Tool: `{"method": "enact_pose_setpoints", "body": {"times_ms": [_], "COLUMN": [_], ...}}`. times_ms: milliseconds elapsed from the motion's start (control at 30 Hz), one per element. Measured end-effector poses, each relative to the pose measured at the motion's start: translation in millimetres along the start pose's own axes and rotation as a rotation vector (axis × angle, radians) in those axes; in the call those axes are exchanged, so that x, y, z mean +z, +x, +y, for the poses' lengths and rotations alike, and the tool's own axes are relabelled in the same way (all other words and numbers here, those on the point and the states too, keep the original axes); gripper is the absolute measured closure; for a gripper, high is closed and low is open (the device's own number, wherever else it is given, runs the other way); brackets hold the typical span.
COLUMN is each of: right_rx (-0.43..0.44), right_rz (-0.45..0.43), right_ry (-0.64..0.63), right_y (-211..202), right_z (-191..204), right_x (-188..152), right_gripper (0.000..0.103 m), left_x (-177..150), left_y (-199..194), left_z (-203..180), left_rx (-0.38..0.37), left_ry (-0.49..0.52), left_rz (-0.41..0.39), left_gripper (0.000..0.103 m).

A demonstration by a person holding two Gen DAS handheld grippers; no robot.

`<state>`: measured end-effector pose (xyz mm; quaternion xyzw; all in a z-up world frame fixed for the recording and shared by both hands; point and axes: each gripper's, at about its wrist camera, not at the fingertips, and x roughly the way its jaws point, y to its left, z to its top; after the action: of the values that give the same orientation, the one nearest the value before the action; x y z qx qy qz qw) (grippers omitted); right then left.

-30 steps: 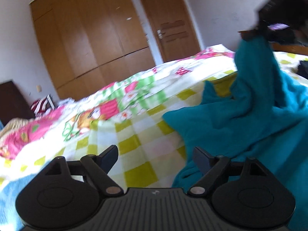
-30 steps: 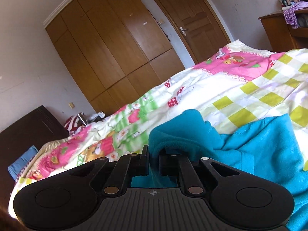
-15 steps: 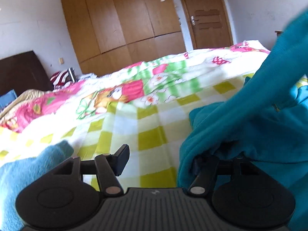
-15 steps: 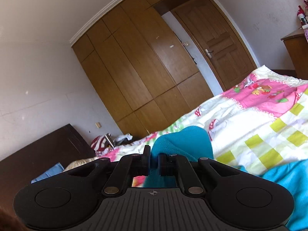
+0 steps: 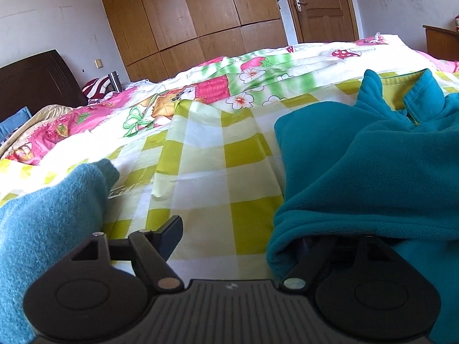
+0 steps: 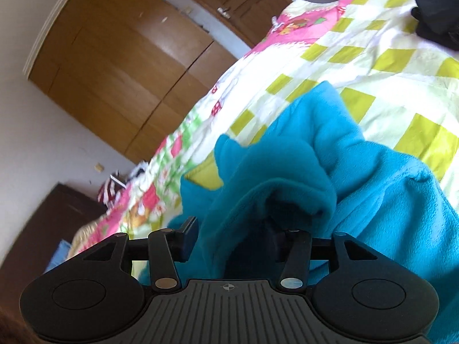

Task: Fold small clothes

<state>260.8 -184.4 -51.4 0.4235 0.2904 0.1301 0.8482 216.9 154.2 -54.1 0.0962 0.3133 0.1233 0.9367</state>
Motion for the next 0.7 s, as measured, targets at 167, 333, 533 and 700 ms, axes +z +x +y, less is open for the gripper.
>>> {"method": "enact_pose_setpoints", "body": {"times_ms": [167, 333, 533, 700], "right_rx": [-0.049, -0.036, 0.007, -0.218], "right_rz": [-0.048, -0.066, -0.199, 0.022], "right_ry": [0.223, 0.098, -0.228, -0.100], "right_y": [2, 5, -19, 18], "right_z": [-31, 2, 35, -42], "right_x": [20, 43, 42, 25], "right_gripper": [0.054, 0.094, 0.091, 0.092], "left_x": [2, 10, 5, 2], "left_y": [1, -10, -5, 3], "left_z": [-3, 5, -7, 0], "left_rx": [0.004, 0.009, 0.052, 0.034], "left_ry": [0.015, -0.019, 0.029, -0.016], "left_rz": [-0.003, -0.063, -0.061, -0.015], "left_gripper": [0.013, 0.013, 0.013, 0.010]}}
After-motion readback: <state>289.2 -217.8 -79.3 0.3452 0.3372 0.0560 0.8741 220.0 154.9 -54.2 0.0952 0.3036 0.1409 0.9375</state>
